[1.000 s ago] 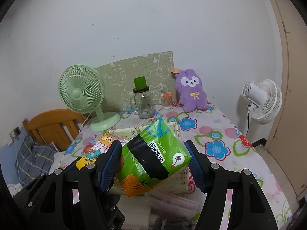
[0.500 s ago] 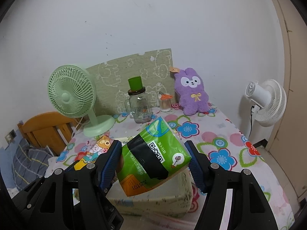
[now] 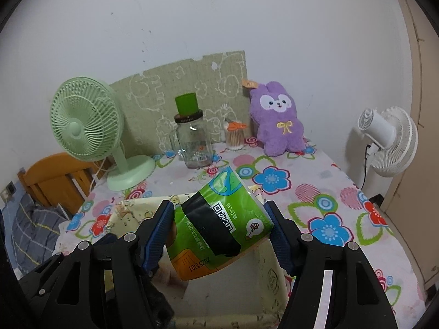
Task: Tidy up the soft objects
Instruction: 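Carry both items over the basket and open both tools to drop them in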
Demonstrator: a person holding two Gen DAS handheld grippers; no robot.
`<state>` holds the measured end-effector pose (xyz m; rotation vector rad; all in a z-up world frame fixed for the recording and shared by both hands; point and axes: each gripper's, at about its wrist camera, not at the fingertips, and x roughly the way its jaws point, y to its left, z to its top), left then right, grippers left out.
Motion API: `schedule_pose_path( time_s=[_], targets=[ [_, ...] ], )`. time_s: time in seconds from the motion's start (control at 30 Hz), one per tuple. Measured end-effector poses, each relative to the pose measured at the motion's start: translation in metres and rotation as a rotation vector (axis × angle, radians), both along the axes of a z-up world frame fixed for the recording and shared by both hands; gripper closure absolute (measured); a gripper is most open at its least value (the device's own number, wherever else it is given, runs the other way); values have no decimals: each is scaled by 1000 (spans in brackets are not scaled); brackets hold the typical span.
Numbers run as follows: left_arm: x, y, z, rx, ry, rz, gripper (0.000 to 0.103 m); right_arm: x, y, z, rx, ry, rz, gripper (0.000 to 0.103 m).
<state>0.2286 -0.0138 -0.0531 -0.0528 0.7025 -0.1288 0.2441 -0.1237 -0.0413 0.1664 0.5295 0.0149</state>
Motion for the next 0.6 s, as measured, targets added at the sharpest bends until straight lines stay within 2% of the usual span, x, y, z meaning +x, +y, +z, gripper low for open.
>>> schedule_pose_path(
  time_s=[0.07,0.23,0.5,0.6],
  targets=[
    [4,1,-3,-6,21,-4,38,6,0,-3,-7,12,0,33],
    [4,1,-5,12,11,10,22,16,3,-8,-11,31,14,33],
    [11,0,-11,33,32,11,21,28,8,-15,-29,57,45,31],
    [12,-1,-13,37,34,7,21,29,8,-16,-32,48,58,16]
  ],
)
